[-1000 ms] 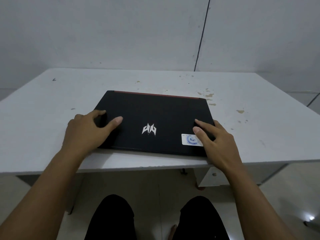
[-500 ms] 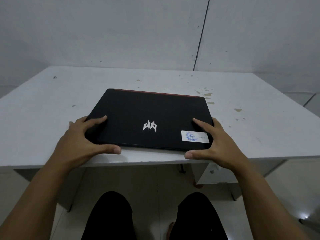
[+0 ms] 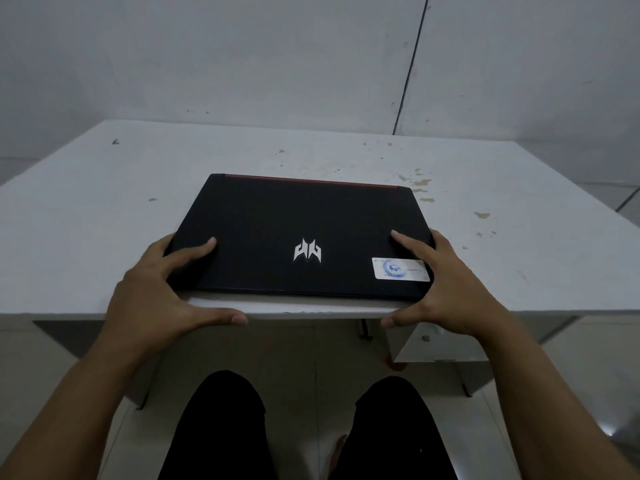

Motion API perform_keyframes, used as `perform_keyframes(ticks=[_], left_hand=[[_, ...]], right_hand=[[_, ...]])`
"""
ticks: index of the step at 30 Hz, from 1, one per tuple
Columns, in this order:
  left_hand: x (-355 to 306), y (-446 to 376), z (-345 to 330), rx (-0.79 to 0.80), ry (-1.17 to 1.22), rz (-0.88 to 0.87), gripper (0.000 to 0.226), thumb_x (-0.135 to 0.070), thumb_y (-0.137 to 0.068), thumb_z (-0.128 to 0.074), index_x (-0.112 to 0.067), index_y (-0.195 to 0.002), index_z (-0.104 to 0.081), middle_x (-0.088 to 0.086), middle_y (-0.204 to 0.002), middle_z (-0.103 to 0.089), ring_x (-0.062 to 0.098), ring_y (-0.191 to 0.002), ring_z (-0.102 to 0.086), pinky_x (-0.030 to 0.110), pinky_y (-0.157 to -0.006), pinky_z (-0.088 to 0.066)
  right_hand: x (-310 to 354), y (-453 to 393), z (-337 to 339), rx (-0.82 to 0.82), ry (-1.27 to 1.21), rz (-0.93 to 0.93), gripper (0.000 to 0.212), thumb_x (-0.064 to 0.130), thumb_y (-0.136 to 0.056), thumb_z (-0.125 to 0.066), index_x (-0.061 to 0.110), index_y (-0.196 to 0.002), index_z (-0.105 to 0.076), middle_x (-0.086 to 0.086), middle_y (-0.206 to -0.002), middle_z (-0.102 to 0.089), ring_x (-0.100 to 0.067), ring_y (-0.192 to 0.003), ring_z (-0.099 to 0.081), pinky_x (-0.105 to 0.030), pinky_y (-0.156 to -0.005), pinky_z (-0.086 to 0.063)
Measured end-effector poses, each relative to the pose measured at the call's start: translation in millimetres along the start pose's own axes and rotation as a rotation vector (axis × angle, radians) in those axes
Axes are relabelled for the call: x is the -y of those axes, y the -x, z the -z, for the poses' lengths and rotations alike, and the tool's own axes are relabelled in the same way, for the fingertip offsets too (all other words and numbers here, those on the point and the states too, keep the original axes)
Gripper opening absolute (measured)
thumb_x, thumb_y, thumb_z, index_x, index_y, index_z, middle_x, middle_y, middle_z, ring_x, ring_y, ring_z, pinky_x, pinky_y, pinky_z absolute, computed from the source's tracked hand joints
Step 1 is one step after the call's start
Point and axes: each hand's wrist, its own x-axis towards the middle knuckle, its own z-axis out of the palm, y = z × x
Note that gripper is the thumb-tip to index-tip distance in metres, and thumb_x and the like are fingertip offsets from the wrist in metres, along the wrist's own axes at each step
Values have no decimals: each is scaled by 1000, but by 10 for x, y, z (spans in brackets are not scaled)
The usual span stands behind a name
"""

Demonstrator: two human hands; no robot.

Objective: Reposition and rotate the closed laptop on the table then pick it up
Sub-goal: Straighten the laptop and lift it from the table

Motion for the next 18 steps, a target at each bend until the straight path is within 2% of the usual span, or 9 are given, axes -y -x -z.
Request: perform_keyframes(ticks=[3,5,8,13,18], left_hand=[[31,33,-22,-44,50,-79,111,-81,-30,-87,-42,-132,-68,-19,-146,-54,1,-126,-55,18,-104,-43],[56,57,-43,-70,98,-129,102,-68,-35,-94,-35,-129,-71,-18,-143,-58,-1,-127,-56,10,-103,-41],[85,91,-73,-104,143,-165,95,-65,-38,-96,-31,-125,-74,-18,-141,-60,-3,-127,-57,12,-104,-42],[45,148,-112,-175,186,-128,85,-75,-38,-89,-45,-115,-73,-28,-135,-62,-8,-123,-58,11,-103,-42],[26,227,-173,-212,213,-84,79,-65,-38,-94,-50,-113,-73,-32,-133,-62,-12,-119,-59,8,-101,-41]], right_hand=[[-4,11,-11,-11,-19,2,132,66,-35,-95,54,-151,-33,18,-149,-28,-5,-130,-39,-29,-105,-44],[-7,27,-14,-23,-31,6,131,68,-34,-94,54,-150,-35,19,-149,-28,-2,-129,-38,-30,-105,-45],[-16,52,-16,-31,-37,11,130,70,-35,-93,53,-150,-37,17,-151,-30,-5,-133,-38,-34,-107,-45],[-27,75,-15,-49,-34,32,128,69,-36,-93,50,-151,-39,16,-151,-31,-5,-136,-38,-33,-108,-42],[-69,92,39,-27,-63,43,122,60,-40,-97,55,-148,-41,20,-150,-31,13,-125,-39,-16,-98,-38]])
